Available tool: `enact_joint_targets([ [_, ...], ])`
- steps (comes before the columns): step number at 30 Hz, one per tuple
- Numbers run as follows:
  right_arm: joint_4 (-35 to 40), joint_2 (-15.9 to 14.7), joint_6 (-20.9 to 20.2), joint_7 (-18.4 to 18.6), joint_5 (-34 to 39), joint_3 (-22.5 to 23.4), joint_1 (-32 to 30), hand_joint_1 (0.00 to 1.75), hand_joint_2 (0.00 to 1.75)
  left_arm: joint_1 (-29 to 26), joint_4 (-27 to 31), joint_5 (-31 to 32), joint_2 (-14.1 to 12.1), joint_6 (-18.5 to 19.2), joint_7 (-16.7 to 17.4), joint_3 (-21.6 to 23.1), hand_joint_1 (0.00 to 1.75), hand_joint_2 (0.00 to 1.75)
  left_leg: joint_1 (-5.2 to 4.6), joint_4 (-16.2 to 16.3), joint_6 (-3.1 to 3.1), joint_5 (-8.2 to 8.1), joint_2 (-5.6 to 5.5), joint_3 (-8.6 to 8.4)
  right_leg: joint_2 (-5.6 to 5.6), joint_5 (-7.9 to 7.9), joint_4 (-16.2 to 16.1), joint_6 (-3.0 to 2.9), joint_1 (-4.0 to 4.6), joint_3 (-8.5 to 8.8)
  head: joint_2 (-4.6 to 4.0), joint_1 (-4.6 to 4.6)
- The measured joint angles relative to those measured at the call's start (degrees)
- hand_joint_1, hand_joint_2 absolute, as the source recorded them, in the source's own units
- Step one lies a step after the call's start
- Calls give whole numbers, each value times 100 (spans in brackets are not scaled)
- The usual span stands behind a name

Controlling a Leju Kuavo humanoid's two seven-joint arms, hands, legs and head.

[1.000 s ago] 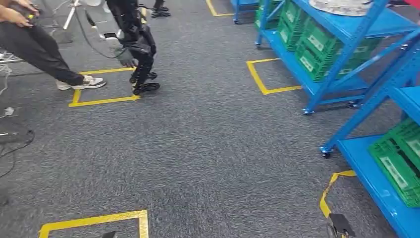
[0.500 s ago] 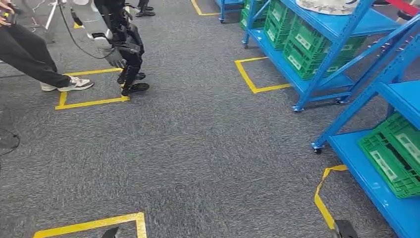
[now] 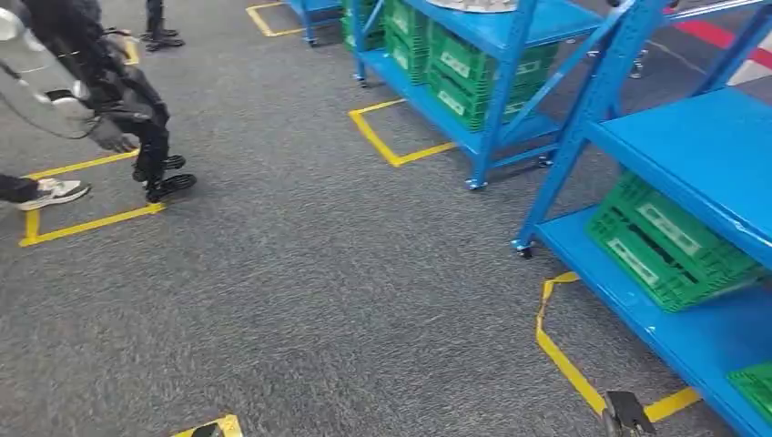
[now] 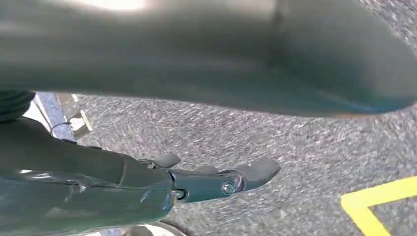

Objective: Take the parts from the cabinet and place them on the table.

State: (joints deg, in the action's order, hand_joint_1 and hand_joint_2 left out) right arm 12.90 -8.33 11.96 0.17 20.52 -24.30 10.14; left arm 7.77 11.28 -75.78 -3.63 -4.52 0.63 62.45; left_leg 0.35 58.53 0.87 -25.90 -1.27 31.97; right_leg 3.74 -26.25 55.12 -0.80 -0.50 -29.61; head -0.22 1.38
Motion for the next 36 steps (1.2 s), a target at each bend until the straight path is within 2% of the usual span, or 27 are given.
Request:
enact_joint_targets([
  [1,2,0,0,-2,0,0,4,0,0,5,0,0,-15,-2,0,0,0,0,-4,-323,-46,25,-245,-118,33,1,4,16,2,-19,0,17],
  [3,2,0,0,-4,0,-2,19,0,0,19,0,0,-15,0,0,0,0,0,-9,-432,-21,11,-199,-151,130,14,20,82,-10,-73,0,0],
  [5,0,-2,0,0,0,-2,-3,0,0,30,0,0,-4,0,0,0,0,0,-8,-465,-58,22,-107,-173,237,33,-15,171,-34,-99,0,13],
  [6,0,-13,0,0,0,-4,-12,0,0,35,4,0,18,0,0,0,0,0,35,-540,-96,60,-28,-200,160,-5,28,184,-17,-141,0,17],
  [7,0,-13,0,0,0,-4,-7,0,0,38,4,0,18,0,0,0,0,0,33,-555,-126,61,19,-210,-105,-151,218,195,0,-213,0,-20],
  [8,0,-13,6,-7,2,-2,19,0,0,35,4,0,13,0,0,0,0,0,33,-555,-139,57,77,-209,-231,-397,625,212,-8,-397,0,-100],
  [10,0,-22,9,-15,4,-4,46,0,0,25,4,0,13,0,0,0,0,0,26,-552,-146,51,213,-208,-301,-855,1637,260,-15,-847,0,-171],
  [11,0,-22,9,-15,4,-4,43,0,0,25,4,0,13,0,0,0,0,0,26,-551,-144,49,264,-209,-313,-916,1917,279,-23,-965,0,-190],
  [12,0,-22,11,-13,7,-4,30,0,0,27,4,2,18,0,0,0,0,0,26,-550,-139,44,313,-216,-323,-839,1907,292,-33,-948,0,-217],
  [13,0,-26,15,-13,7,-4,27,0,0,29,4,0,26,0,0,0,0,0,28,-547,-131,32,360,-227,-339,-636,1614,302,-47,-797,0,-247],
  [15,0,-39,24,-22,11,-4,42,0,0,32,7,2,35,2,0,0,0,0,29,-541,-91,-2,454,-286,-496,-99,513,296,-63,-213,0,-306],
  [16,0,-39,28,-26,33,-4,56,0,0,31,7,4,35,0,0,0,0,0,6,-539,-56,-25,499,-306,-734,-49,108,286,-50,-30,0,-354],
  [17,0,-39,28,-35,39,-4,81,0,0,33,7,9,33,0,-2,0,0,0,-38,-492,-24,-44,523,-295,-764,-91,-30,259,14,25,0,-405],
  [18,0,-39,33,-39,44,-4,88,0,0,39,7,11,31,0,-2,0,0,0,-48,-493,-2,-29,563,-282,-712,-92,3,201,-12,42,0,-377],
  [20,-2,-39,39,-39,48,-4,55,0,0,45,7,13,31,0,-4,0,0,0,-47,-496,19,-21,678,-298,-606,-82,10,157,3,17,0,-286],
  [21,-2,-41,46,-39,48,-4,49,0,0,51,7,13,28,0,-4,0,0,0,-45,-480,60,-57,704,-302,-558,-52,-37,107,-19,44,0,-291],
  [22,-2,-41,52,-46,50,-4,56,0,0,56,7,15,24,0,-7,0,0,0,-12,-321,107,-199,482,-258,-517,-30,-48,72,-33,43,0,-285],
  [23,-2,-42,61,-48,50,-4,83,0,0,55,7,15,24,0,-7,0,0,0,-3,36,120,-426,297,-89,-475,-14,-48,40,-40,19,0,-237],
  [25,-2,-42,61,-55,59,-4,98,0,0,38,7,15,22,2,-7,0,0,0,7,1037,142,-869,190,399,-367,6,-47,4,-30,-17,0,-131],
  [26,-2,-42,61,-52,63,-4,85,0,0,28,7,15,22,2,-7,0,0,0,7,1416,144,-965,182,595,-303,11,-46,-4,-21,-28,0,-101],
  [27,-2,-39,61,-52,63,-4,73,0,0,23,7,15,24,2,-7,0,0,0,6,1475,136,-903,180,644,-246,14,-45,-7,-14,-27,0,-83],
  [28,-2,-39,63,-52,63,-4,68,0,0,22,7,15,24,2,-7,0,0,0,4,1252,116,-708,175,552,-182,15,-44,-7,-8,-25,0,-66],
  [30,-2,-39,76,-61,83,-4,72,0,0,25,7,15,11,2,-11,0,0,0,2,249,49,-164,106,85,-58,19,-41,1,-2,-3,0,-20],
  [31,-2,-39,85,-70,90,-4,73,0,0,27,7,15,-4,2,-15,0,0,0,2,-263,-2,36,-98,-157,-12,21,-41,6,-9,-7,0,7],
  [32,-2,-39,85,-72,92,-4,86,0,0,29,7,15,-17,0,-17,0,0,0,11,-467,-24,-20,-199,-228,31,14,-11,37,38,-38,0,22],
  [35,-2,-39,96,-79,107,-4,63,0,0,41,7,15,-20,2,-22,0,0,0,-20,-478,-37,-14,-85,-216,157,57,-55,134,-18,-71,0,-2],
  [36,-4,-44,103,-79,111,-4,52,0,0,40,7,15,-7,7,-22,0,0,0,23,-539,-83,20,-33,-234,188,57,-58,182,12,-119,0,-2],
])
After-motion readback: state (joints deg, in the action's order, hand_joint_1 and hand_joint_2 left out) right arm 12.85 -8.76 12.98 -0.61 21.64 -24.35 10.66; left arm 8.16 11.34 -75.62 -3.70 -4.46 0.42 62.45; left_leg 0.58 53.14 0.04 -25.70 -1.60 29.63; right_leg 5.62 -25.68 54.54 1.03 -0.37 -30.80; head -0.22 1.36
